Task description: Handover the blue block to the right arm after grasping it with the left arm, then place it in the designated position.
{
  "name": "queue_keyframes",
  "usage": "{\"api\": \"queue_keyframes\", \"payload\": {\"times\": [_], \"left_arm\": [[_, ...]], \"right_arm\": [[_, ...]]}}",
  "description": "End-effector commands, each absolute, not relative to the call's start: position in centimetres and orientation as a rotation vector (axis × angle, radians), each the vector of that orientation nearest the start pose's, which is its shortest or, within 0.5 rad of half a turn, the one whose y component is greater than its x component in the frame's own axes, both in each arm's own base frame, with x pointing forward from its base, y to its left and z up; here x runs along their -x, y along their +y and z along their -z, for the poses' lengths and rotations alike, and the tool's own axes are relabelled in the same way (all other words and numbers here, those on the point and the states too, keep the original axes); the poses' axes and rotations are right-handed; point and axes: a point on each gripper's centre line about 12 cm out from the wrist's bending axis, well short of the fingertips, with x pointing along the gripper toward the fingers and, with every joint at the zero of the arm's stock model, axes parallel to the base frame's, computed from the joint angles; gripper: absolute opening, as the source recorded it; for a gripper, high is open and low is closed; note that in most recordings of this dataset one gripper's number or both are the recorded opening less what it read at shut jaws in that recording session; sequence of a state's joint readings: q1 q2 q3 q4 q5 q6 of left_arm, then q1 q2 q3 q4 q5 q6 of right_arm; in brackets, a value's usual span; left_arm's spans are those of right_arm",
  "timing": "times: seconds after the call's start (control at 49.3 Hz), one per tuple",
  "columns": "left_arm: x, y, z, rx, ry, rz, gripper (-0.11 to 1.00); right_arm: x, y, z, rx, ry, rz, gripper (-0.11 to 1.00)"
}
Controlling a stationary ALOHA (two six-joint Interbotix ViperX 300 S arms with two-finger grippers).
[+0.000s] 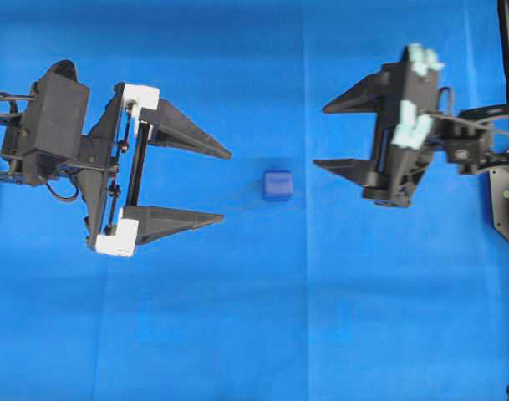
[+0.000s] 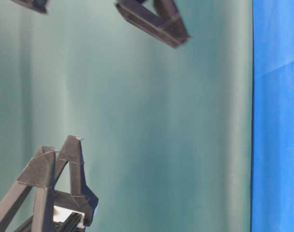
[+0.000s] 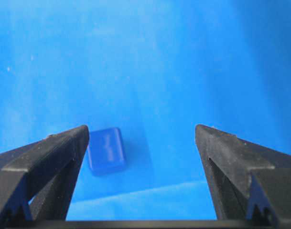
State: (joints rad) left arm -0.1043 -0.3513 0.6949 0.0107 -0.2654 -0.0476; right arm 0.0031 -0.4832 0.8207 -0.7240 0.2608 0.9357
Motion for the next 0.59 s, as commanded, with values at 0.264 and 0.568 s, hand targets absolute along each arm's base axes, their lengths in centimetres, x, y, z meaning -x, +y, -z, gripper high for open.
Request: {"api": "queue_keyframes", "payload": {"times": [0.264,0.568], "left_arm": [[-34.9,-3.6,-33.2,0.031,0.042,0.104,0.92],[-34.9,-3.6,-33.2,0.032,0.043,0.104,0.92]], "right_arm": [[-26.1,-2.0,-29.9,-0.179,0.416,0.258,0.82],[-26.1,-1.6,-30.4,-0.182,0.393,0.232,0.82]]}}
